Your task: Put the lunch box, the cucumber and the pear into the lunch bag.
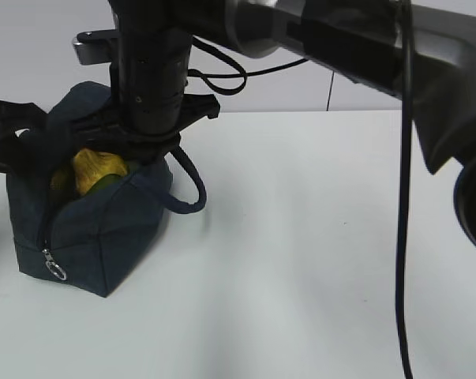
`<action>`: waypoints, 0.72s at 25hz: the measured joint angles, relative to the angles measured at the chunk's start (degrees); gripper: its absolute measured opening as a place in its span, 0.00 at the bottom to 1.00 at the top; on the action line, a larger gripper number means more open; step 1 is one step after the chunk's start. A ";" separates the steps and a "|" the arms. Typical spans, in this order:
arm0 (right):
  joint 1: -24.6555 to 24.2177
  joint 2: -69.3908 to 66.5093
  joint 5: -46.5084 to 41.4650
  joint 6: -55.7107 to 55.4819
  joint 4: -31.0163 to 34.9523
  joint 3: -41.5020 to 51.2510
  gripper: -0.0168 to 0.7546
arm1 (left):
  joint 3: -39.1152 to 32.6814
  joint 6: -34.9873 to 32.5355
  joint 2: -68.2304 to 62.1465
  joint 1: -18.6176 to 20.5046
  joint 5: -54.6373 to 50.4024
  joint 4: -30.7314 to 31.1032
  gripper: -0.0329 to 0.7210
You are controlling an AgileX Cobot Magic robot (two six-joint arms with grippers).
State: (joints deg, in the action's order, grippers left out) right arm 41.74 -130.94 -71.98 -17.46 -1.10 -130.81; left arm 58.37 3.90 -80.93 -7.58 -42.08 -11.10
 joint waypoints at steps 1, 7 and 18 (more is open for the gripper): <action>0.00 0.28 0.00 0.26 -0.66 0.00 0.04 | 0.00 -0.19 0.00 -0.77 0.51 -0.27 0.05; -1.49 3.80 -0.46 1.91 -3.42 0.30 0.03 | 1.26 -0.42 0.00 -8.63 2.86 -0.72 0.05; -8.10 14.18 -0.80 3.84 -6.41 14.47 0.03 | 4.18 -0.42 -1.46 -11.59 4.77 -8.03 0.05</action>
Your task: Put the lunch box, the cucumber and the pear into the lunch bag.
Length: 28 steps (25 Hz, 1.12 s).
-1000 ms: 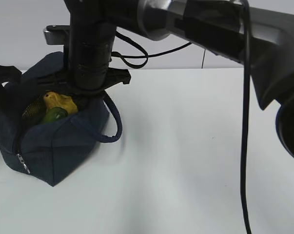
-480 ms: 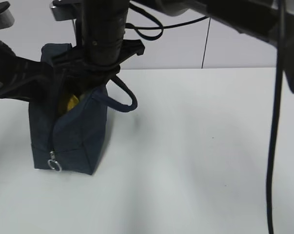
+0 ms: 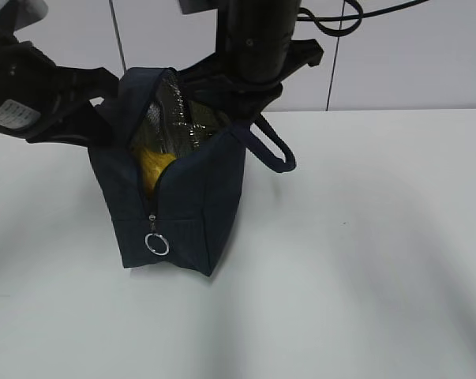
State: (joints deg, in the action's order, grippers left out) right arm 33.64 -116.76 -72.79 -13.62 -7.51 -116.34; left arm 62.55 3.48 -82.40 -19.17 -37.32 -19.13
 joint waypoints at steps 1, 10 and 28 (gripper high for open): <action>-0.46 0.52 0.14 0.11 -0.23 0.94 0.03 | 0.06 0.00 -0.21 -0.26 0.23 -0.68 0.05; -3.14 2.19 0.61 1.30 -1.09 6.50 0.03 | 0.06 -1.11 -1.70 -8.74 4.57 -2.08 0.05; -4.53 2.28 0.92 4.02 3.03 6.54 0.04 | 0.43 -1.26 -5.93 -11.56 4.79 -3.13 0.08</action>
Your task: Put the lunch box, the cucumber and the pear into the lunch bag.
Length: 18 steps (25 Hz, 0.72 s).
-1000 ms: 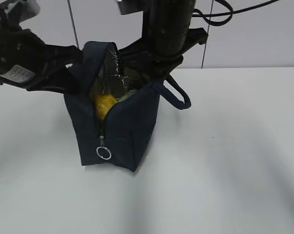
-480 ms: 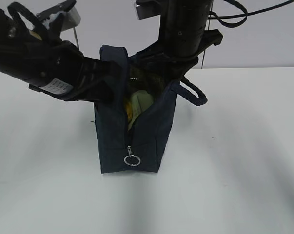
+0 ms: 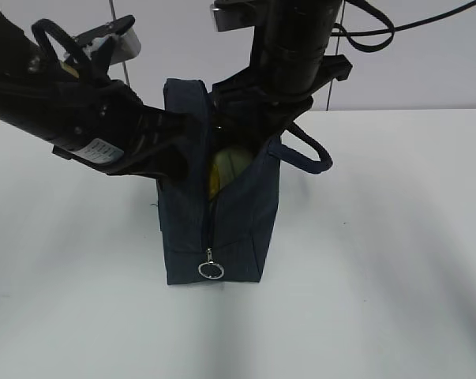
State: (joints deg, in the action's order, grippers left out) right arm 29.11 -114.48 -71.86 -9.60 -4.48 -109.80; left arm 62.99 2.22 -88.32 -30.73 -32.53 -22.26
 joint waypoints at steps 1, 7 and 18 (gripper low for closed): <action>0.00 0.00 0.02 0.55 1.01 0.00 0.06 | 0.00 0.00 0.00 0.00 -0.46 0.00 0.09; 0.00 0.32 0.34 2.41 2.18 0.00 0.38 | 0.00 0.00 -0.02 0.00 -1.48 0.00 0.34; 0.00 2.46 0.34 3.48 2.77 0.00 0.57 | 0.00 0.00 6.41 0.00 -3.55 8.27 0.55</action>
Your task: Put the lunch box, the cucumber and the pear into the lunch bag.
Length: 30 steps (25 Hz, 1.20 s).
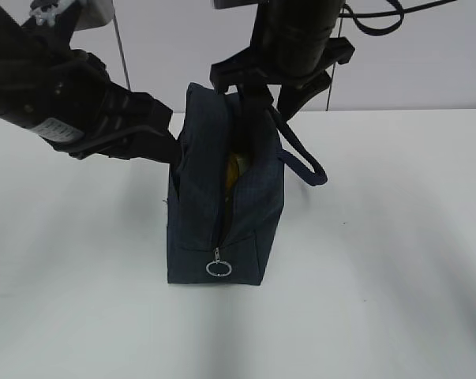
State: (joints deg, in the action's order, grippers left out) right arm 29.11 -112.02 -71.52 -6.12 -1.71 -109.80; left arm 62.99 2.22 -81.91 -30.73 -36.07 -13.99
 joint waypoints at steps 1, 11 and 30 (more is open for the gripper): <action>0.00 0.79 0.00 0.00 0.09 0.00 0.57 | 0.00 0.00 0.50 0.00 -1.30 0.24 0.55; 0.00 10.86 -0.22 3.60 1.09 0.00 0.51 | 0.00 -0.02 3.39 0.00 -10.73 3.89 0.55; 0.00 38.92 -0.30 12.81 5.81 30.60 0.49 | -13.96 -0.02 16.48 0.00 -9.22 6.96 0.55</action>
State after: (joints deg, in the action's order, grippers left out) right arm 29.11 -73.10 -71.83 6.69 4.09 -79.20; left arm 49.02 2.20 -65.43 -30.73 -45.29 -7.03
